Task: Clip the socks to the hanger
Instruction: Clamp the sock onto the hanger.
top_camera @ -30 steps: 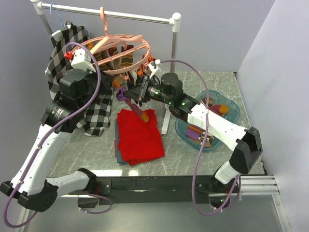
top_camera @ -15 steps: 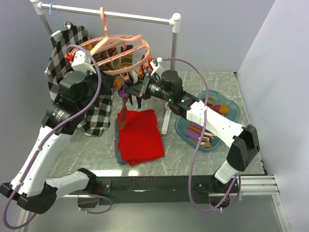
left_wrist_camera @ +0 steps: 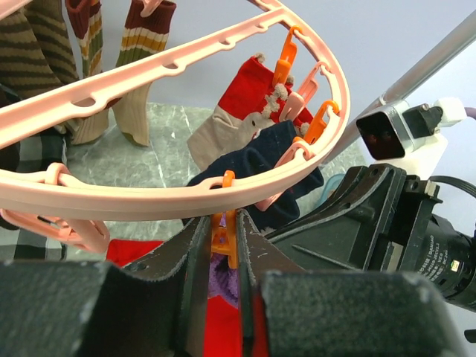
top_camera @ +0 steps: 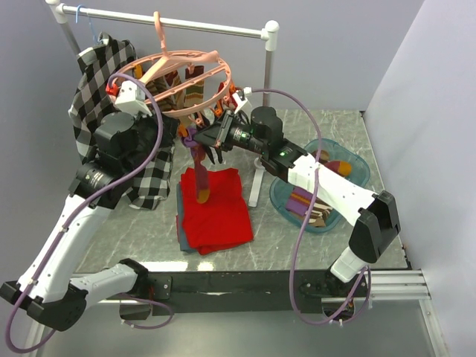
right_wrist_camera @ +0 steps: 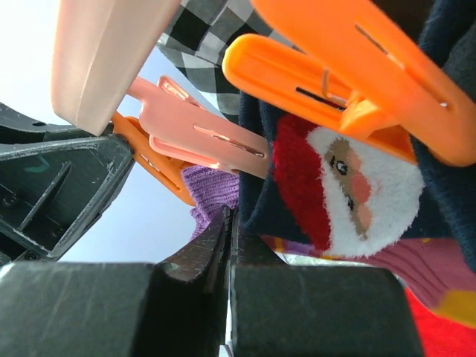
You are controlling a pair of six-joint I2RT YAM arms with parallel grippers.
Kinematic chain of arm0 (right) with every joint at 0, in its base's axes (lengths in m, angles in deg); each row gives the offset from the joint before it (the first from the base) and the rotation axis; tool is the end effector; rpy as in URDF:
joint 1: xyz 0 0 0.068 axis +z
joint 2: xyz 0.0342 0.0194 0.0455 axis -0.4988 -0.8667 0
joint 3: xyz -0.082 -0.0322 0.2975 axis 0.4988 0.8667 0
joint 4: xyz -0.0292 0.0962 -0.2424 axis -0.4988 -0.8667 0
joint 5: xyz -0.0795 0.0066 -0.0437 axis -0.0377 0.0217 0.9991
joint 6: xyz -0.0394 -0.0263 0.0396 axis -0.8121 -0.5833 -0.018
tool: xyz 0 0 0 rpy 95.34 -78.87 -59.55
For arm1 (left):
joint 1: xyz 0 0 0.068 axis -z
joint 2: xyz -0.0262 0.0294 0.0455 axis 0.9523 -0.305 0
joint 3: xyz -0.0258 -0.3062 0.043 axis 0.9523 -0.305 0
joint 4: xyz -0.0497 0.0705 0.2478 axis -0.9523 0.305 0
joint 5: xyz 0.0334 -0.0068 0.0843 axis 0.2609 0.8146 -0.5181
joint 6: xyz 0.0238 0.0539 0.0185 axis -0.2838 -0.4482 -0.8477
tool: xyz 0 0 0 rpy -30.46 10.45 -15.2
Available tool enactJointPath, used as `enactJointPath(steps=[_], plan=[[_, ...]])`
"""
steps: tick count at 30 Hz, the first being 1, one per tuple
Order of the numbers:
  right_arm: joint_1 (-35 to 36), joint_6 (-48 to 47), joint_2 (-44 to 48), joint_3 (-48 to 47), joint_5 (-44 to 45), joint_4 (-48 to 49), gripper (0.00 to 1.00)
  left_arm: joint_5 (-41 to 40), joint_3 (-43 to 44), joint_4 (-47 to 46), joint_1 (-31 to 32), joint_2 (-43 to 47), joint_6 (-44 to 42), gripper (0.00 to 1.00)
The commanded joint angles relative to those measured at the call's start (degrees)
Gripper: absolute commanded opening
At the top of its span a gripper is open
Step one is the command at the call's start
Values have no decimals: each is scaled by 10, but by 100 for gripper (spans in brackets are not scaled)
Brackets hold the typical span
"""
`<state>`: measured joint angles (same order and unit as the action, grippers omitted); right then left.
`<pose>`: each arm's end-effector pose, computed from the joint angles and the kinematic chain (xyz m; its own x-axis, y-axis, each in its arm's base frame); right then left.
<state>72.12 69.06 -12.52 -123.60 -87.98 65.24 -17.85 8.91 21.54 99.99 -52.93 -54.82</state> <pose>0.2847 0.2821 0.4323 -0.7548 0.3467 -0.5568 -0.4962 0.2533 0.8304 0.1830 -0.0869 0.5063 -0.2328 -0.3932 -0.8895 0.2202 0.8696 -0.4420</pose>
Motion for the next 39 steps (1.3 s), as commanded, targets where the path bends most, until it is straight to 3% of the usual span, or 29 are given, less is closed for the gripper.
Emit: enactJointPath(steps=[1, 27, 30, 33, 34, 35, 39], plan=[[-6, 12, 6, -34, -12, 41, 0, 9, -5, -34, 1, 16, -20, 21], [-5, 50, -14, -43, -41, 78, 0, 19, -33, -83, 2, 41, 30, 25], [-6, 51, -13, -43, -43, 79, 0, 18, -33, -84, 1, 42, 32, 34], [-8, 50, -11, -42, -42, 79, 0, 18, -33, -78, 1, 43, 32, 50], [-9, 49, -9, -41, -40, 79, 0, 17, -32, -76, 2, 43, 31, 62], [-10, 47, -8, -41, -39, 79, 0, 16, -30, -74, 1, 44, 32, 67], [-17, 36, -3, -39, -34, 70, 4, 3, -11, -50, 1, 49, 31, 83]])
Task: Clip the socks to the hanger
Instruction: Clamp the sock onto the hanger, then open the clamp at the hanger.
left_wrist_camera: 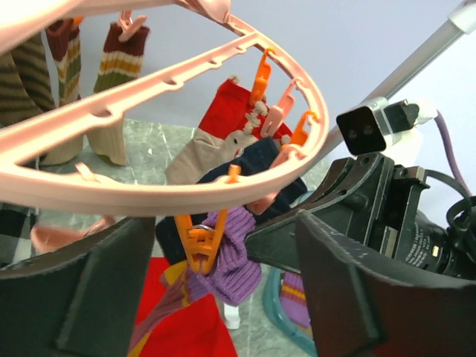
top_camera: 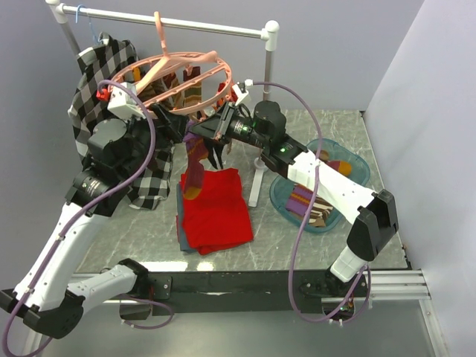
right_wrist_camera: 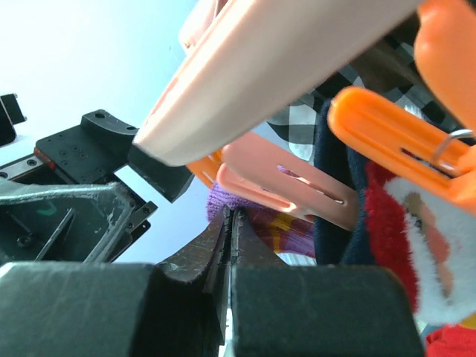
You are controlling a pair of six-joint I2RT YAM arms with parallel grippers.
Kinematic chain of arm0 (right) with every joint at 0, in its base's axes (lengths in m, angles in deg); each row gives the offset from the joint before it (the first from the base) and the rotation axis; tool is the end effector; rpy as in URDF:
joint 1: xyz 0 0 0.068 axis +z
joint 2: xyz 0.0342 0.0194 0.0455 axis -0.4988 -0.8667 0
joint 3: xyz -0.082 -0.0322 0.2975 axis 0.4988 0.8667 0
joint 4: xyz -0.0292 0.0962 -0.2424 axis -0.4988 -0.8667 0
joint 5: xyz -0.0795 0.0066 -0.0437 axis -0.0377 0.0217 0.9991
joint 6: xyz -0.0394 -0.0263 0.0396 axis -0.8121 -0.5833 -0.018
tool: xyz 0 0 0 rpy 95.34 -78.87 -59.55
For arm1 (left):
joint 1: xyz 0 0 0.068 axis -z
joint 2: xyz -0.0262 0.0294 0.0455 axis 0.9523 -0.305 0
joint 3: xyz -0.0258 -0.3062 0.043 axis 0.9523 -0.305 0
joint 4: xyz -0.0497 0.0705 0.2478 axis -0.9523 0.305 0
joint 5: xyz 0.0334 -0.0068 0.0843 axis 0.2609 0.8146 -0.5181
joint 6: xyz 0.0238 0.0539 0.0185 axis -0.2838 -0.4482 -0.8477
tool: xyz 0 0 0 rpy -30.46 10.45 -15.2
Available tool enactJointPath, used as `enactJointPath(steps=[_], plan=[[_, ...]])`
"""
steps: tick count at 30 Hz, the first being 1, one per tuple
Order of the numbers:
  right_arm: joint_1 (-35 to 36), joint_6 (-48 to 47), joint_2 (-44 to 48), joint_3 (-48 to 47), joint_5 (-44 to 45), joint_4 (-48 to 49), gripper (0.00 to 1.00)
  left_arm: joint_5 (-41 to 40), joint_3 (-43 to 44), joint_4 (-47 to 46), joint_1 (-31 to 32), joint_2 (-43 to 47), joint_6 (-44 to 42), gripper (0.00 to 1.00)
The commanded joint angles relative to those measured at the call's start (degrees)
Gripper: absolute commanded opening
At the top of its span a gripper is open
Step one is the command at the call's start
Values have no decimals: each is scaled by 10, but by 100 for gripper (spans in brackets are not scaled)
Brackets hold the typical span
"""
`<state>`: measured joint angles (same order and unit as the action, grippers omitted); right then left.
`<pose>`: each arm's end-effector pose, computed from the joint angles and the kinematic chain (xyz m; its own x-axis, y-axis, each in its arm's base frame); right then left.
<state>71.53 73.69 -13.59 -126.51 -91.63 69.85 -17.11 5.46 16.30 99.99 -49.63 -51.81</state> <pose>0.2882 0.2833 0.4532 -0.7685 0.3616 -0.5278 -0.5166 0.1359 0.8454 0.1706 -0.0811 0.5075 -0.1823 -0.4720 -0.8625 0.2573 0.8238 -0.5052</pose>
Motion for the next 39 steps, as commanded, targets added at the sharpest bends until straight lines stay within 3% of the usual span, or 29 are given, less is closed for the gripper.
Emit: enactJointPath(steps=[1, 6, 10, 17, 20, 28, 39], plan=[[-11, -14, 9, -9, 2, 24, 8, -6, 28, 11, 1, 19, 0, 86], [-18, -38, 15, -10, 16, 1, 20, -31, 56, 64, 2, 30, 7, 89], [-21, -69, 20, -11, 31, -20, 21, -76, 60, 113, 1, 44, 14, 87], [-31, -117, 19, -20, 59, -57, 42, -171, 60, 164, 0, 42, -13, 80], [-34, -129, 21, -18, 66, -64, 46, -178, 64, 167, -5, 28, -16, 80], [-36, -155, 28, -10, 77, -76, 52, -149, 45, 114, -57, -4, -29, 74], [-47, -173, 33, -2, 82, -86, 56, -87, 38, 88, -123, -35, -41, 82]])
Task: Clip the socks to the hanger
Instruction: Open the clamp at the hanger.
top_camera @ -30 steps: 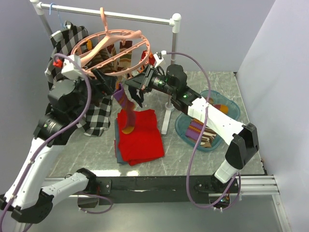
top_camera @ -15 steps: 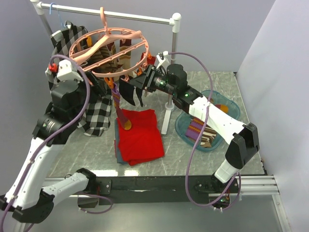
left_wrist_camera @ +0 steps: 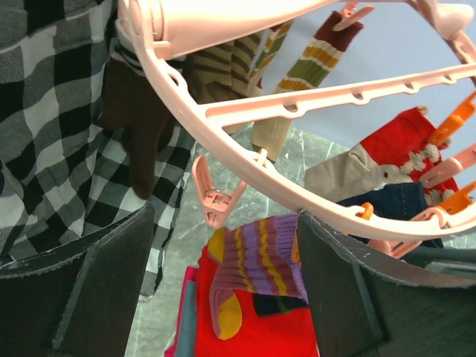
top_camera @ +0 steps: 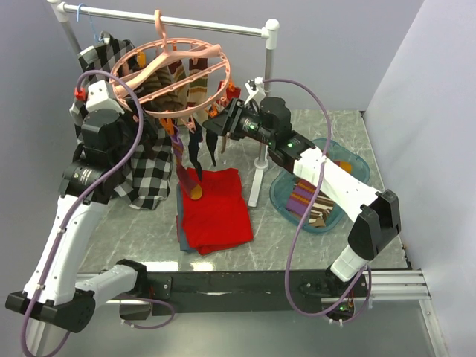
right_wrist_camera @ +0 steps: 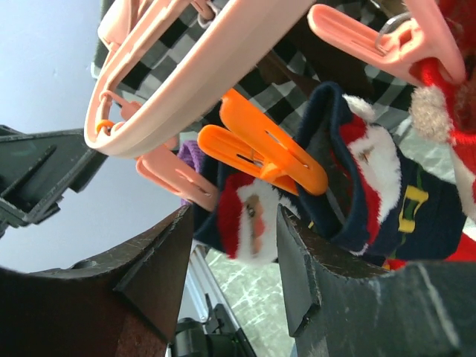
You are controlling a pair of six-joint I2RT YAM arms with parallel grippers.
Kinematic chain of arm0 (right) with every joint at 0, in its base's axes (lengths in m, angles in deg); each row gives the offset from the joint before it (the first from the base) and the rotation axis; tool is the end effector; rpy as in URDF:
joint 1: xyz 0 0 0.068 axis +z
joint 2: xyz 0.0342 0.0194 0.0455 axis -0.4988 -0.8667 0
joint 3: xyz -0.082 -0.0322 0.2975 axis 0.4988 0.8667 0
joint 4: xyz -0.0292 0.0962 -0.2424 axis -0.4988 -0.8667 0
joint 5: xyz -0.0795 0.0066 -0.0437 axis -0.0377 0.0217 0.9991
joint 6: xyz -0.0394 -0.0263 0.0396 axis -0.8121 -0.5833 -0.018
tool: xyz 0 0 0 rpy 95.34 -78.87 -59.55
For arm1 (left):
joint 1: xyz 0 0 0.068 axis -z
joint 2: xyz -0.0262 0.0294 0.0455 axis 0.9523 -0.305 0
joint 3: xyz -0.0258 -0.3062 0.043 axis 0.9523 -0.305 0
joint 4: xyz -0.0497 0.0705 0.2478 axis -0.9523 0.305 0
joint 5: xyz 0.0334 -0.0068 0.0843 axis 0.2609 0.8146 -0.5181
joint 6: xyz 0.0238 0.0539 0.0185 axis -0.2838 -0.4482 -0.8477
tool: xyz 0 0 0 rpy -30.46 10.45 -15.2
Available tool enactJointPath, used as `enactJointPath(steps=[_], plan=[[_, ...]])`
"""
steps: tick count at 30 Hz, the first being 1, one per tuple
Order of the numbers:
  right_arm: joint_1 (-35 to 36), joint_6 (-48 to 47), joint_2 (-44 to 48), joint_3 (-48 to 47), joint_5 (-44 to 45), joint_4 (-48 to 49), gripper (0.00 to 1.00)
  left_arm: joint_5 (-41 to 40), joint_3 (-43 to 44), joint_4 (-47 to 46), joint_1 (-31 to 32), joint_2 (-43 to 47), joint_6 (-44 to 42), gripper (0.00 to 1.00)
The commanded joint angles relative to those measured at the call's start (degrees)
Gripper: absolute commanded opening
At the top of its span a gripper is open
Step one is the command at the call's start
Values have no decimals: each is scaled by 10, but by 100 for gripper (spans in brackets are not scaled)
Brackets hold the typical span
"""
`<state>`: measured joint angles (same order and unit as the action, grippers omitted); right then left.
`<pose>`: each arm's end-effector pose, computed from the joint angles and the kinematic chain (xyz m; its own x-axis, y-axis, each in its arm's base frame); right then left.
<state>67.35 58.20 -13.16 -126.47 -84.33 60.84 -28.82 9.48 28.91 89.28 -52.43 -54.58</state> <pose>0.3115 0.2572 0.4374 -0.6185 0.3676 -0.6945 -0.5558 0.4201 0.7173 0.1893 -0.0404 0.4965 -0.1617 -0.4063 -0.8993 -0.1564 0.9103 -0.3832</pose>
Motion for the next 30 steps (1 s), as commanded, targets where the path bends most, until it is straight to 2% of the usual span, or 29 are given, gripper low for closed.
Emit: enactJointPath(steps=[1, 10, 15, 23, 30], plan=[[-6, -19, 28, -2, 6, 3, 56, 31, -3, -42, -18, -10, -12, 82], [-13, -30, 33, 1, 1, 3, 57, 76, -45, -112, -31, -3, -48, 80], [-30, -41, 38, 7, 15, 1, 57, 106, -54, -109, -31, 24, -40, 82], [-54, -59, 31, -4, 21, 3, 58, 96, -78, -92, -31, 76, -41, 83], [-74, -70, 22, -17, 20, 2, 60, 90, -95, -107, -33, 74, -59, 83]])
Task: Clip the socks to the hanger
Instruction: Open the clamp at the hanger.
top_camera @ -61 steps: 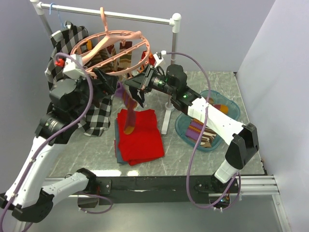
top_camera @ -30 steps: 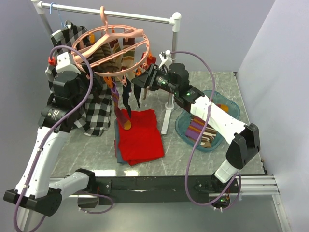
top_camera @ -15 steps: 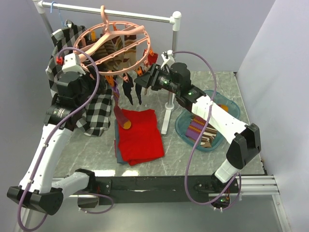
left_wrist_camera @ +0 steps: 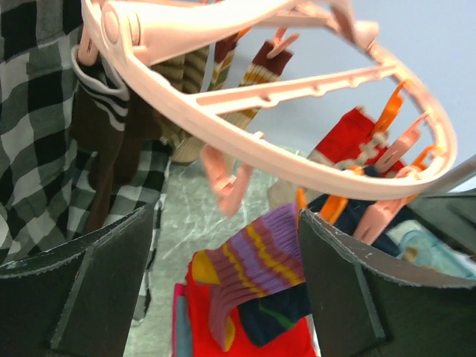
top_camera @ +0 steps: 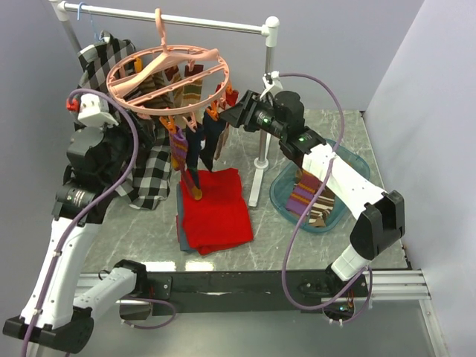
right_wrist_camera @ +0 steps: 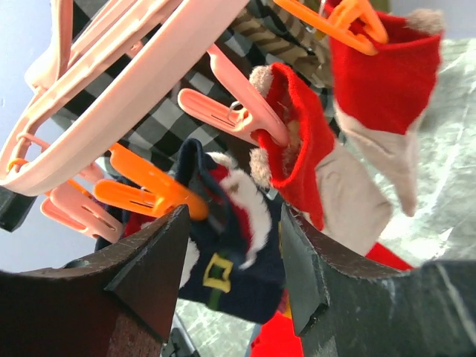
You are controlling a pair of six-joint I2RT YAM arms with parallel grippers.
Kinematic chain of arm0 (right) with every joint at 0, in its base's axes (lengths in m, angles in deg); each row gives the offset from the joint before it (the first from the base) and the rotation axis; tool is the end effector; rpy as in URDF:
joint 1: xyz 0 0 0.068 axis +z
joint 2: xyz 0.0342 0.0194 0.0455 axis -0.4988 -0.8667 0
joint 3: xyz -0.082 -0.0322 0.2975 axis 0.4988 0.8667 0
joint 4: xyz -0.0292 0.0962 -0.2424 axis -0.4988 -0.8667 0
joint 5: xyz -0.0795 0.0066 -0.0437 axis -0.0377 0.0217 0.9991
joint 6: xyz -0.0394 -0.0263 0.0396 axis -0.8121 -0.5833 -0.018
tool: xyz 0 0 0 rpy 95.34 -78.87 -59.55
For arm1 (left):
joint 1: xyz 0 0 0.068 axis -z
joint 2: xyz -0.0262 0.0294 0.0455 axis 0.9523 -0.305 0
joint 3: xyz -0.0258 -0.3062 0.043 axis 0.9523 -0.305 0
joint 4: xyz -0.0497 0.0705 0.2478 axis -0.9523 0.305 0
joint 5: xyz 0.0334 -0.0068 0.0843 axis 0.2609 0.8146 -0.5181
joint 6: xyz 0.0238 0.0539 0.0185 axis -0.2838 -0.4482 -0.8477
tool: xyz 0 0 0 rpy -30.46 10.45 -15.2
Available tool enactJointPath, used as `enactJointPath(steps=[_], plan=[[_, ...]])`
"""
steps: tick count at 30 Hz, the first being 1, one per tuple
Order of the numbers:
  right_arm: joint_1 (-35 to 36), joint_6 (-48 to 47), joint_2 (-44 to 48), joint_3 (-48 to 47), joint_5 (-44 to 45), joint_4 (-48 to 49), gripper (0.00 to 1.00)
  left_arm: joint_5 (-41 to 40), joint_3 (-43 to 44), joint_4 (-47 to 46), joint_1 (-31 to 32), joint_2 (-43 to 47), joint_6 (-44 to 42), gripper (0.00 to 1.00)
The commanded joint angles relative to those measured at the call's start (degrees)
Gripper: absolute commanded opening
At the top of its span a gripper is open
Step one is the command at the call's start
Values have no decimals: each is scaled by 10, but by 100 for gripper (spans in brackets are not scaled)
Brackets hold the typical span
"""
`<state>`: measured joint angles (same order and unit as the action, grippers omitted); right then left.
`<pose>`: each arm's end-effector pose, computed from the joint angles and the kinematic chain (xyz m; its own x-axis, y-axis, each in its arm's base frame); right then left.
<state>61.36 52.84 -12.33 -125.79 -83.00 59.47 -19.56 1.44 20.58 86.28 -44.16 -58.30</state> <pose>0.3335 0.2202 0.4357 -0.5309 0.3866 -0.7541 -0.5372 0.5347 0.6523 0.1582 -0.0296 0.4903 -0.0851 -0.3913 -0.9163 0.0037 0.9195 -0.3930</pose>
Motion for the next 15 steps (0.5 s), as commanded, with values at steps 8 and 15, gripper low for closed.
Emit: enactJointPath(steps=[8, 15], plan=[[-23, -20, 12, -20, -9, 22, 61, 43, -71, -108, -8, -3, -52, 81], [-27, -28, 12, -19, -33, 31, 61, 114, -101, -171, -50, -15, -75, 83]])
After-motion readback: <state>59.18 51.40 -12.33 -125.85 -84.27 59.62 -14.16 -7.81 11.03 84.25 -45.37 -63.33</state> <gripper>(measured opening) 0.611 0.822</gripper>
